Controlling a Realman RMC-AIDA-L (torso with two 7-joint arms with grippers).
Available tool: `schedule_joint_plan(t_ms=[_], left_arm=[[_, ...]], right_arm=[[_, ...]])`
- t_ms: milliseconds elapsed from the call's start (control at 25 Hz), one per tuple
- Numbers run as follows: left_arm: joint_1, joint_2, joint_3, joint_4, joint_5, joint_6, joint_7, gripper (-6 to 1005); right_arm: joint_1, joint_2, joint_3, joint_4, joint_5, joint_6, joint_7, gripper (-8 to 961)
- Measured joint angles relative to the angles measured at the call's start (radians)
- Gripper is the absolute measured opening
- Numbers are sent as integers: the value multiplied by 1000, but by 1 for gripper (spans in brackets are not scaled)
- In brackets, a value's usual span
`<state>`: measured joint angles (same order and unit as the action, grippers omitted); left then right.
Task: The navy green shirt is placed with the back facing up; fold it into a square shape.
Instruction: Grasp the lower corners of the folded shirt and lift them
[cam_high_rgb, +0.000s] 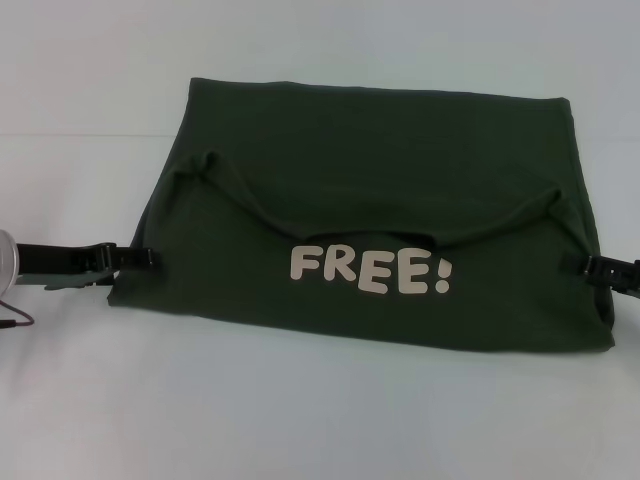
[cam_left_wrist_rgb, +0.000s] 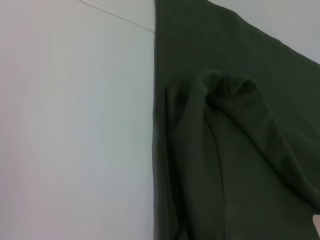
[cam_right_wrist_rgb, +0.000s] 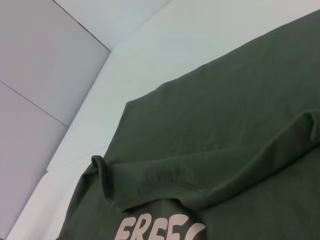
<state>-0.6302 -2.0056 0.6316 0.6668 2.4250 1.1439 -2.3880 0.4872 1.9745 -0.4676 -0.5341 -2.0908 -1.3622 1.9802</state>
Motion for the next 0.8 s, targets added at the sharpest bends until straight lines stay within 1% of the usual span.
schedule_joint_plan(t_ms=[160, 400, 800], left_arm=[[0, -2, 6, -9, 0, -14, 7, 884], [-4, -2, 39, -11, 0, -13, 7, 884], [-6, -2, 41, -11, 0, 0, 7, 885]], right_arm=[[0, 0, 0, 0, 0, 0, 0, 835], [1, 1, 0, 0, 0, 0, 0, 836], [2, 3, 0, 0, 0, -1, 0, 836]])
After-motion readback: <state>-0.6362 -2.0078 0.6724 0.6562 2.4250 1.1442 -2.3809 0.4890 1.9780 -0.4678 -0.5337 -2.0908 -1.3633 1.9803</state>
